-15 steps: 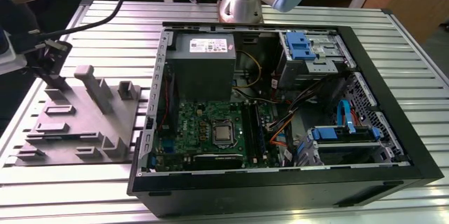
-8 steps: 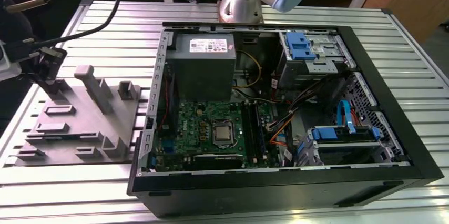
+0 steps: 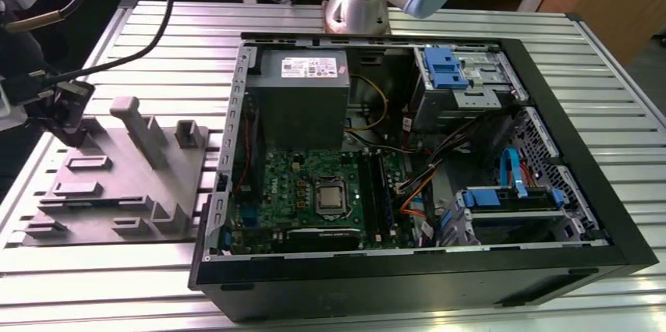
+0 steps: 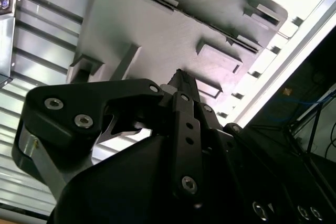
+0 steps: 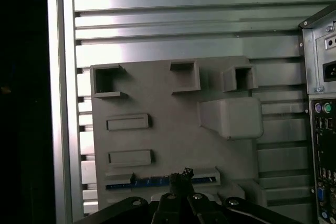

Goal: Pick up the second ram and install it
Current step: 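Reach for the second ram, then pick up the second ram and move it above second insertion slot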

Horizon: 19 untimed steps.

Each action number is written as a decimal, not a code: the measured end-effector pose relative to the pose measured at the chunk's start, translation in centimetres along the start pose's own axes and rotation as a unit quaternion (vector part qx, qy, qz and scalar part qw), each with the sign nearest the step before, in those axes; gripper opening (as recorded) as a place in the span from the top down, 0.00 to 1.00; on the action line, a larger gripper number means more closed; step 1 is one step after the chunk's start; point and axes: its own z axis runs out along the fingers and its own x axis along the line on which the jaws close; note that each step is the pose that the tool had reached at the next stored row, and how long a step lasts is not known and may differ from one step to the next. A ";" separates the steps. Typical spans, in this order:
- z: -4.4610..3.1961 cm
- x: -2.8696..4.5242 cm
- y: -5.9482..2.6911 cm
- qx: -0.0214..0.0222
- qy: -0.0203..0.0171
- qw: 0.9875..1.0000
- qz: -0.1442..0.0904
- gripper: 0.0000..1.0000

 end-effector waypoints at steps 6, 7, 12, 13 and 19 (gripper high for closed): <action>0.67 0.50 -0.25 0.000 0.000 1.000 0.000 0.90; 0.74 0.55 -0.28 0.000 0.000 1.000 0.000 0.90; 0.79 0.62 -0.30 0.000 0.000 1.000 0.000 0.90; 0.81 0.62 -0.30 0.000 0.000 1.000 0.000 0.90; 0.82 0.62 -0.30 0.000 0.000 1.000 0.000 0.90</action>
